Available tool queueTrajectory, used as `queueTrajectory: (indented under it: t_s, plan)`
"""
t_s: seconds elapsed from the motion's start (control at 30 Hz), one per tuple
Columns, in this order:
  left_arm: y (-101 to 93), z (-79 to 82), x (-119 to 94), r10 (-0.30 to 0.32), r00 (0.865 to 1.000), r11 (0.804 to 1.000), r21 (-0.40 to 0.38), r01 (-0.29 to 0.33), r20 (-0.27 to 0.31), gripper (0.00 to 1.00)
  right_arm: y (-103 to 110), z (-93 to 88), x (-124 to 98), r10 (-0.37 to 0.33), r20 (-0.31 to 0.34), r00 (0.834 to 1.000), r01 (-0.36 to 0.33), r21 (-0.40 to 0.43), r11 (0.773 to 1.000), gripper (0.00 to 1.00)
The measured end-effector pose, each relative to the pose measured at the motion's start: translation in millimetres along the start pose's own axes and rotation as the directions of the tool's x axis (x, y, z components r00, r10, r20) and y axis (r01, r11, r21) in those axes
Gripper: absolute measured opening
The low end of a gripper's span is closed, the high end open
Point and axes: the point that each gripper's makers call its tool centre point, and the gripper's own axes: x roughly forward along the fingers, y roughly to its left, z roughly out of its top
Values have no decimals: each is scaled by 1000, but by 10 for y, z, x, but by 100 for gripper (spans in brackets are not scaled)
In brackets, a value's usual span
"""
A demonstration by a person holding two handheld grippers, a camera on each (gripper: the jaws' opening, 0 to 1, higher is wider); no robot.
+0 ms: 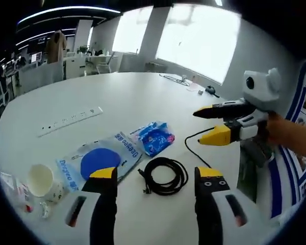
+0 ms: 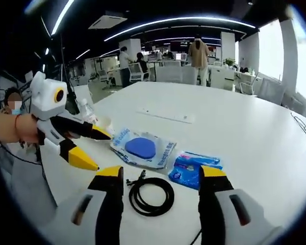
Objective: Arrange the tabletop items into an orderly group along one side of the table until the central work area is clear of visible clutter.
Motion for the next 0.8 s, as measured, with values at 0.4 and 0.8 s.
queueTrajectory:
  t_s: [0.4,0.8]
  plan:
    - [48,39,-519,8,998,1000,3,-8,54,69,124,-29,-248,16,8,1000,-16,1,1000,64]
    - [100,-100,-1019,27,997,1000,-7,-27,76,73,265,-56,-445,38,6,999,-38,-15,999,70]
